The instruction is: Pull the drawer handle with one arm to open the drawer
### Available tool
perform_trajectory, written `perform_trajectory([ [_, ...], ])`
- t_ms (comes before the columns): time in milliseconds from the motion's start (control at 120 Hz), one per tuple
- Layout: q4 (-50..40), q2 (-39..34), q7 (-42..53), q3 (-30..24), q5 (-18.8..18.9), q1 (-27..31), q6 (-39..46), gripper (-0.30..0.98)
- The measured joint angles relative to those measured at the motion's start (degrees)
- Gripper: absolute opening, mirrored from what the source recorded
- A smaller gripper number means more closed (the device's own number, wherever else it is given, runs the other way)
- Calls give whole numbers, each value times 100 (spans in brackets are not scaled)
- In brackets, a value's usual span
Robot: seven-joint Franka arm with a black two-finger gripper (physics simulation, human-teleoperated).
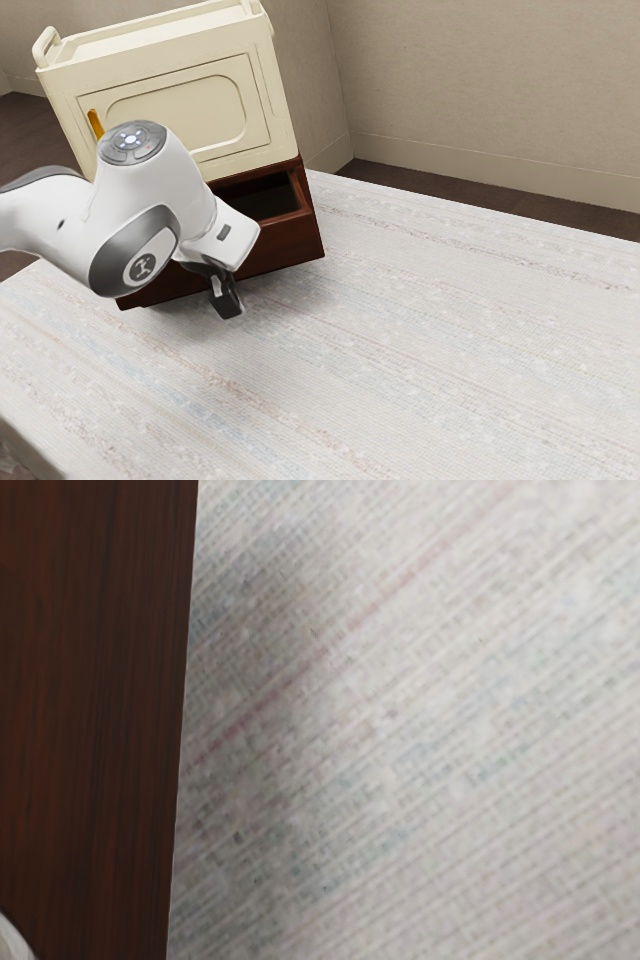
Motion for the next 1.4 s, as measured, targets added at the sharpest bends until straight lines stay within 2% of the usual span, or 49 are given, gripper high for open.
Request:
perform_trajectory([
  [92, 1, -36, 2, -5, -13, 5, -18, 54],
  [242, 1, -59, 8, -6, -35, -2, -38, 53],
  [492, 16, -113, 25, 1, -43, -4, -53, 42],
  [592, 24, -144, 32, 0, -44, -10, -82, 34],
  [817, 35, -172, 53, 2, -48, -25, -138, 32],
  [1108, 44, -376, 97, 60, -35, -79, -364, 51],
  [1175, 49, -429, 108, 48, -39, -78, -406, 53],
  [1242, 91, -459, 116, 3, -52, -80, -443, 49],
  [1292, 151, -477, 120, -104, -94, -82, -481, 47],
  [1342, 348, -485, 124, -258, -168, -83, -592, 51],
  [1400, 840, -485, 116, -357, -460, -93, -884, 55],
])
